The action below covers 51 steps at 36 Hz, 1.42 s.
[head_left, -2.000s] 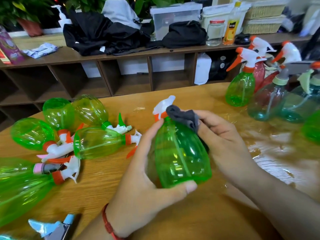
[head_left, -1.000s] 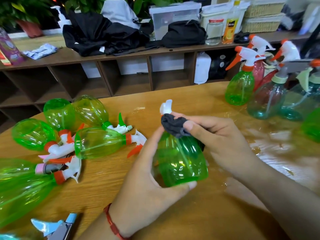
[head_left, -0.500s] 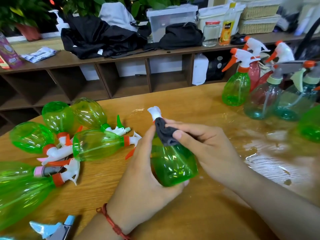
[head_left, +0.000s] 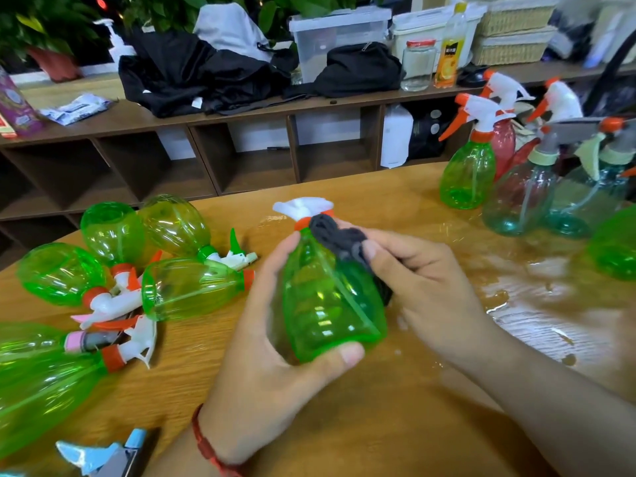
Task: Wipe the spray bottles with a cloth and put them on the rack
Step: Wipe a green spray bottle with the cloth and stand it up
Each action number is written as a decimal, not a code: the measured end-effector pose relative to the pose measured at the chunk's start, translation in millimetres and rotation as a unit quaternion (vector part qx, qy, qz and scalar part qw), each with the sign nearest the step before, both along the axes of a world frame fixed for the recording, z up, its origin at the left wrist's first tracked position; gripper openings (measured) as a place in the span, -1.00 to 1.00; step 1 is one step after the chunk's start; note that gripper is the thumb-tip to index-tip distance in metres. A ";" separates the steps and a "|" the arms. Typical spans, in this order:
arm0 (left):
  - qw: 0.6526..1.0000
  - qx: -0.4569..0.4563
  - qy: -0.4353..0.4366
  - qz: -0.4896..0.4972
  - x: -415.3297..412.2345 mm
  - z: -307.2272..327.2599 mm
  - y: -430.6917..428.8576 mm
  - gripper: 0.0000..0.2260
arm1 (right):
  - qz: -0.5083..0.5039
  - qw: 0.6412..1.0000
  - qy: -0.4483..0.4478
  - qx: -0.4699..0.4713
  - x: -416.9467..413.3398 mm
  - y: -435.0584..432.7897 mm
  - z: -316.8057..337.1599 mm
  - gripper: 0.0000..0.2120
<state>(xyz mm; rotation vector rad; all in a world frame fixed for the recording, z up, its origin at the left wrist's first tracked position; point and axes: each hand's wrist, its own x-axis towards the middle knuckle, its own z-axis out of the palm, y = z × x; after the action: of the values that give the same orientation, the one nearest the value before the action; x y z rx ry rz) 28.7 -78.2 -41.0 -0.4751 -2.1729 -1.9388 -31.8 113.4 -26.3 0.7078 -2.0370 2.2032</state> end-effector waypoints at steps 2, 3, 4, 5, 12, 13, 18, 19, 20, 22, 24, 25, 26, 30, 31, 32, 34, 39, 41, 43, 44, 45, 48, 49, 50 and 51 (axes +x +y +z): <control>0.999 0.024 -0.009 -0.037 0.7 -0.8 5.9 -0.04 | 0.010 0.999 -0.031 -0.017 -4.1 1.0 -2.6 -0.70; 0.998 0.035 -0.022 -0.049 -1.5 -1.6 5.9 -0.02 | 0.018 0.998 -0.045 -0.028 -4.2 1.0 -3.3 -0.69; 0.997 0.033 -0.034 -0.057 -4.3 -2.0 4.6 0.00 | 0.023 0.998 -0.054 -0.037 -4.2 0.9 -3.9 -0.69; 0.997 0.011 -0.036 -0.063 -6.7 -2.1 2.2 0.02 | 0.025 0.997 -0.064 -0.042 -4.1 0.5 -3.0 -0.70; 0.987 -0.160 0.024 0.025 -9.3 -11.9 -1.5 -0.05 | 0.028 0.997 -0.064 0.023 -1.8 -3.6 -2.2 -0.71; 0.988 -0.151 0.019 0.024 -9.4 -12.3 -0.3 -0.05 | 0.027 0.998 -0.060 0.021 -1.5 -4.4 -1.3 -0.71; 0.995 -0.092 0.012 0.043 -9.6 -10.6 -0.2 -0.06 | 0.018 1.000 -0.022 0.006 2.2 -6.5 -0.7 -0.70; 0.996 -0.072 0.014 0.055 -10.4 -10.0 -1.7 -0.07 | 0.017 1.000 -0.011 -0.001 4.4 -7.1 -1.2 -0.71; 0.997 -0.044 0.015 0.069 -11.3 -8.6 -3.3 -0.08 | 0.017 1.000 0.003 -0.008 7.0 -8.1 -2.3 -0.71; 0.995 0.003 0.018 0.098 -12.3 -2.9 -5.3 -0.12 | 0.015 0.999 0.039 0.000 13.3 -10.7 -5.1 -0.73; 0.992 0.013 0.029 0.119 -11.7 -0.6 -6.0 -0.15 | 0.009 0.997 0.075 0.022 18.3 -13.4 -6.5 -0.71; 0.992 0.017 0.032 0.120 -11.3 -0.8 -6.0 -0.16 | 0.007 0.996 0.085 0.026 19.2 -13.7 -6.5 -0.71; 0.993 0.030 0.029 0.114 -10.7 -1.3 -5.3 -0.15 | 0.007 0.996 0.087 0.024 18.8 -13.0 -5.9 -0.70; 0.993 0.099 0.004 0.059 -7.6 -1.6 0.9 -0.14 | 0.032 0.998 0.010 -0.051 9.2 -12.1 -6.0 -0.66; 0.994 0.104 -0.001 0.045 -5.9 -0.4 3.8 -0.14 | 0.045 0.994 -0.028 -0.092 7.5 -13.6 -5.5 -0.65; 0.994 0.104 -0.005 0.031 -4.0 0.8 7.3 -0.12 | 0.058 0.987 -0.067 -0.134 6.4 -15.1 -4.9 -0.64; 0.996 0.086 -0.008 0.008 -1.9 1.0 13.0 -0.11 | 0.076 0.969 -0.127 -0.196 5.5 -16.1 -4.0 -0.63; 0.998 -0.051 0.020 0.014 -6.6 -5.7 2.5 -0.12 | 0.066 0.965 -0.147 -0.207 2.5 -11.3 -2.7 -0.63; 0.994 -0.098 0.035 0.035 -7.7 -7.5 -0.5 -0.11 | 0.052 0.974 -0.126 -0.180 0.1 -10.3 -4.8 -0.65; 0.992 -0.110 0.041 0.047 -7.9 -7.4 1.2 -0.04 | 0.042 0.983 -0.106 -0.145 -1.8 -9.7 -6.7 -0.68; 0.991 -0.116 0.042 0.046 -8.1 -7.5 2.5 -0.01 | 0.037 0.986 -0.096 -0.128 -2.5 -9.8 -7.3 -0.69; 0.991 -0.123 0.043 0.042 -8.4 -7.2 3.4 0.01 | 0.034 0.989 -0.090 -0.116 -2.7 -9.9 -7.8 -0.69; 0.992 -0.110 0.046 0.049 -10.6 -8.2 2.5 -0.04 | 0.033 0.990 -0.090 -0.108 -1.8 -11.2 -9.9 -0.69; 0.993 -0.092 0.043 0.057 -11.3 -7.8 1.2 -0.05 | 0.036 0.989 -0.089 -0.111 -1.3 -11.2 -11.3 -0.69; 0.994 -0.071 0.042 0.067 -12.2 -6.9 -0.3 -0.06 | 0.038 0.990 -0.084 -0.111 -0.2 -11.1 -12.8 -0.70; 0.995 -0.050 0.040 0.079 -13.1 -5.4 -2.4 -0.06 | 0.041 0.991 -0.076 -0.104 1.6 -11.3 -14.3 -0.71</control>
<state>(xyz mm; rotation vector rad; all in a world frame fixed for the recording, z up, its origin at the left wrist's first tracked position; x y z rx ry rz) 15.7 -80.5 -46.4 -0.3755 -2.1920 -1.7076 -30.3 102.1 -40.6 0.6295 -1.8299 2.5424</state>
